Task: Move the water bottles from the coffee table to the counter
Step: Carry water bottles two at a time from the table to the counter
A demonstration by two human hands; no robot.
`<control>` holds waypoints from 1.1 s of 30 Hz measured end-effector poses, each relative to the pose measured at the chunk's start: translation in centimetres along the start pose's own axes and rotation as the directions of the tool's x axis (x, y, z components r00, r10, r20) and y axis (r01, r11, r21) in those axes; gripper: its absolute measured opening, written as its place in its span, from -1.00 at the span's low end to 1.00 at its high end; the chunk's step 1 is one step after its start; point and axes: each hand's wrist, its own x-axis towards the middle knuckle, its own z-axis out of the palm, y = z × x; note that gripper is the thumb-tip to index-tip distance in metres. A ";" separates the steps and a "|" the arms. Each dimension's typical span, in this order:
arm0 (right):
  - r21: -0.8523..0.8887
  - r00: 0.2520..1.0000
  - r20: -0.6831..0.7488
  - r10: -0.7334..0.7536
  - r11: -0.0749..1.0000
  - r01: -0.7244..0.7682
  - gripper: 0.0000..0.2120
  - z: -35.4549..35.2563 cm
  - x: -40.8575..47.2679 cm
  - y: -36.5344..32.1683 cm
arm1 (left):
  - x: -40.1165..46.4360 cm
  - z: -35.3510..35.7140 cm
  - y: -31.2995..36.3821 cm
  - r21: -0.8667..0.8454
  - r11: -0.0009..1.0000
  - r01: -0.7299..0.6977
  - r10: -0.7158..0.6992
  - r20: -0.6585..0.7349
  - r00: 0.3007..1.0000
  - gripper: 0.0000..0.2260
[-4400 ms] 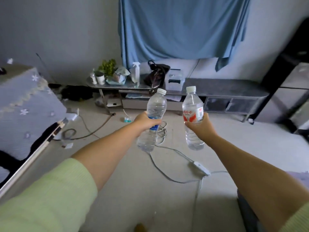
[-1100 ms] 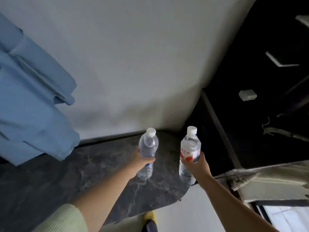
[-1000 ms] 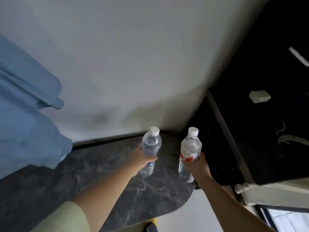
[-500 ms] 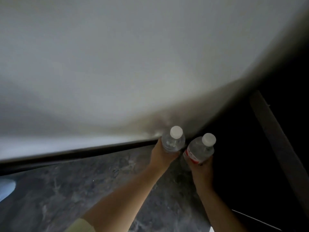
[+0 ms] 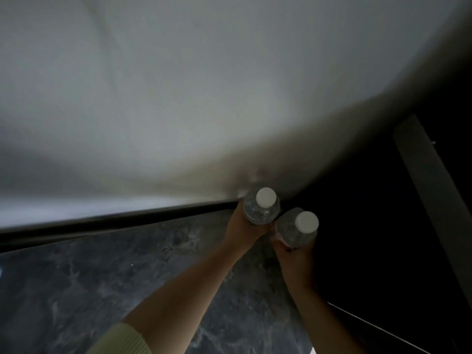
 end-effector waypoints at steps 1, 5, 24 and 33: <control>-0.015 1.000 0.014 0.024 1.000 -0.024 -0.32 -0.3 -0.1 -0.1 | 0.0 -0.2 0.2 0.008 1.000 -0.018 0.018 0.006 1.000 -0.45; 0.015 0.995 0.058 0.083 0.996 -0.084 -0.13 -1.3 -1.0 -1.0 | -1.2 -1.3 0.7 0.049 0.998 -0.043 0.041 0.043 0.998 -0.37; -0.315 0.962 0.259 -0.082 0.935 0.165 -0.23 -11.9 -1.8 -24.7 | -14.7 -14.2 22.7 0.478 0.860 -0.177 0.221 -0.036 0.975 -0.31; -0.645 0.858 0.436 -0.272 0.571 0.508 -0.56 -14.6 -2.8 -34.2 | -21.8 -18.9 30.2 0.828 0.528 -0.187 0.429 -0.070 0.901 -0.49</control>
